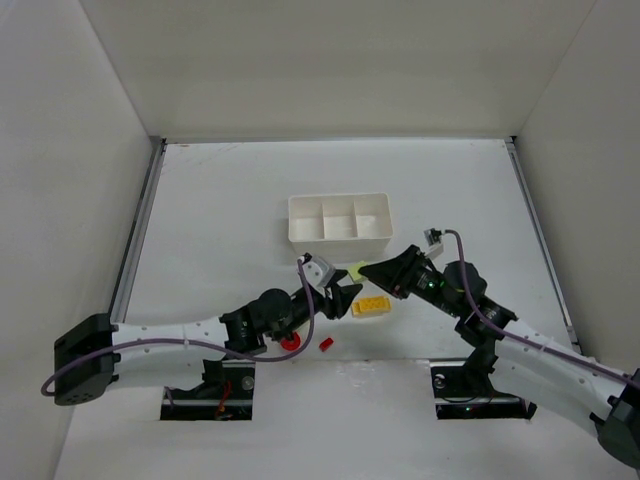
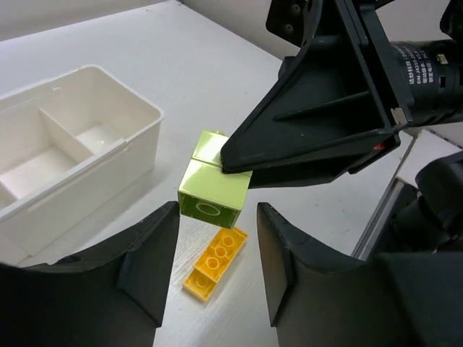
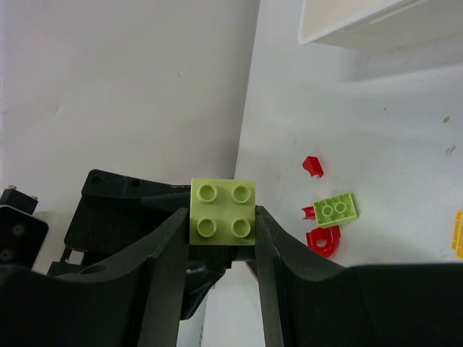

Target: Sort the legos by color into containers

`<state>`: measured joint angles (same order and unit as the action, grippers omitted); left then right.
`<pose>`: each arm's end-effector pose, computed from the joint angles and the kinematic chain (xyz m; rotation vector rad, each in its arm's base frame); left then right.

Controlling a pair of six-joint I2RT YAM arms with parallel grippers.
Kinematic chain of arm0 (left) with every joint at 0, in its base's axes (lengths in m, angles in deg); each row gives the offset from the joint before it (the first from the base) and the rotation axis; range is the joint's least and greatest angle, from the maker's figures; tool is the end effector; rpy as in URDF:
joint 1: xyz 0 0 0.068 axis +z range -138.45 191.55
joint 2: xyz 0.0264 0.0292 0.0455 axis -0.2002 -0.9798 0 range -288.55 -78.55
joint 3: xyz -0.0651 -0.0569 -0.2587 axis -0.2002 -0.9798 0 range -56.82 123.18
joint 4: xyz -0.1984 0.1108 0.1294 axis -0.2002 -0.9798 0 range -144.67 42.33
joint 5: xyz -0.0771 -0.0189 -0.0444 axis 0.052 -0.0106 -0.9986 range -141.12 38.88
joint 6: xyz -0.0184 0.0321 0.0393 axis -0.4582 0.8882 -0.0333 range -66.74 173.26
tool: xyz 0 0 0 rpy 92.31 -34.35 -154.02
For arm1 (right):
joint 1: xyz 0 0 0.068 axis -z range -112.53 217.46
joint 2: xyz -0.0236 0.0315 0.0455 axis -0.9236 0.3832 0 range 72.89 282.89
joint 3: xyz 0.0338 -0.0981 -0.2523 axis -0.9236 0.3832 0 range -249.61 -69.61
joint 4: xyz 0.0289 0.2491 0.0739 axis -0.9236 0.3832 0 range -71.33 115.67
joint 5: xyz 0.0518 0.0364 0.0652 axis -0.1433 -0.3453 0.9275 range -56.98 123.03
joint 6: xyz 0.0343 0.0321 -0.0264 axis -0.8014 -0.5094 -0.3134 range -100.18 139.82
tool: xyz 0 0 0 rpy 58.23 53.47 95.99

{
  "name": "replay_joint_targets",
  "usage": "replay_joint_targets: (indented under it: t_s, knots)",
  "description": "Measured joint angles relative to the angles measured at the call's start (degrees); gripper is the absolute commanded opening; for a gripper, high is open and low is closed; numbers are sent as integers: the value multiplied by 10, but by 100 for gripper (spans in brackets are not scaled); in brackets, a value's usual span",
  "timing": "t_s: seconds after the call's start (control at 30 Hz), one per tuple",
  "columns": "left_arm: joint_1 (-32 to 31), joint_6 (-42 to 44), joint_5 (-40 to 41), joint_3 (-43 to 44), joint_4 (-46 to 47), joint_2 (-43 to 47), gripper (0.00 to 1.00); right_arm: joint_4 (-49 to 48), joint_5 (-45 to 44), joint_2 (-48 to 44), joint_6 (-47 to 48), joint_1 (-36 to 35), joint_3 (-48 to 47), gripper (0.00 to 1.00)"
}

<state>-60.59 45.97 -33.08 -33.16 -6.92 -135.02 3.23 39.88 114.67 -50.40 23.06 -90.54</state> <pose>0.0779 -0.2056 0.2661 0.5653 1.3935 -0.9056 0.1273 0.1305 0.2479 0.3293 1.9100 1.5445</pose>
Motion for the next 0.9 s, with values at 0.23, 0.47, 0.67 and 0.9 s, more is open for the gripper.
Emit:
replay_joint_targets:
  t_s: [0.23,0.47,0.67,0.9]
  knots:
    - [6,6,16,0,29,-25,32,-4,-5,3,-7,9,1,35]
    - [6,9,16,0,32,-27,35,-5,-5,4,-8,9,2,36]
    - [8,10,18,0,32,-33,36,-8,-5,11,-12,10,3,36]
    - [10,13,17,0,34,-35,33,-15,-4,14,-17,12,3,36]
